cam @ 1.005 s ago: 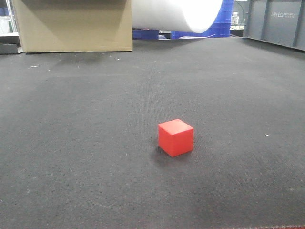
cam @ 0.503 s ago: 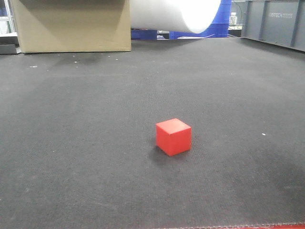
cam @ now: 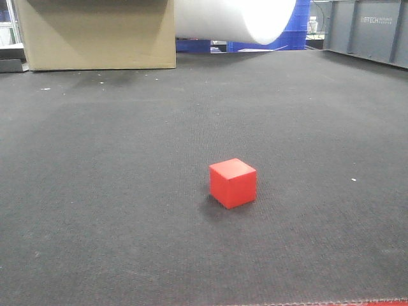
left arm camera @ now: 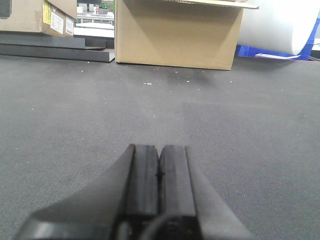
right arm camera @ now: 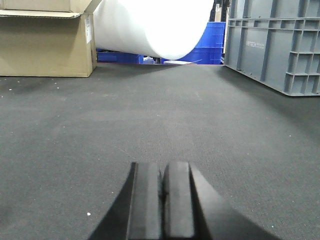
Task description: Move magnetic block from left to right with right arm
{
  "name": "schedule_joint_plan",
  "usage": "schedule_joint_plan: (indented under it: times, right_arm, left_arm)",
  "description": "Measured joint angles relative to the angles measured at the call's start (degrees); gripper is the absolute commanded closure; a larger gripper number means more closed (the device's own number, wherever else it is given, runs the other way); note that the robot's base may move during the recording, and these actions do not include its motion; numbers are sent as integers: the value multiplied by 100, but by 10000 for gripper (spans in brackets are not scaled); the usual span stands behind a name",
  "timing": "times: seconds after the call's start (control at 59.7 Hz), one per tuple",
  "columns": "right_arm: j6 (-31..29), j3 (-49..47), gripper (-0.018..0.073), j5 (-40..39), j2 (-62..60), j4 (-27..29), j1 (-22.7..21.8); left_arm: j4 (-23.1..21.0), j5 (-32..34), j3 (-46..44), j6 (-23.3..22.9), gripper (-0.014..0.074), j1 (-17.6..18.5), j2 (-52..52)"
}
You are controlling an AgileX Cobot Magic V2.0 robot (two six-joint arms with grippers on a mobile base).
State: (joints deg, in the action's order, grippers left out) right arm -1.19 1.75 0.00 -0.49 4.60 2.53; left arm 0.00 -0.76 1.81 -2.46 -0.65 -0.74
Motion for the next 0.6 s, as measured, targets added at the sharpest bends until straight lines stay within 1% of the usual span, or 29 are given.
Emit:
schedule_joint_plan:
  times: [0.603]
  right_arm:
    - [0, 0, 499, 147, 0, 0, 0]
  left_arm:
    - [0, 0, 0, 0, 713, 0, 0]
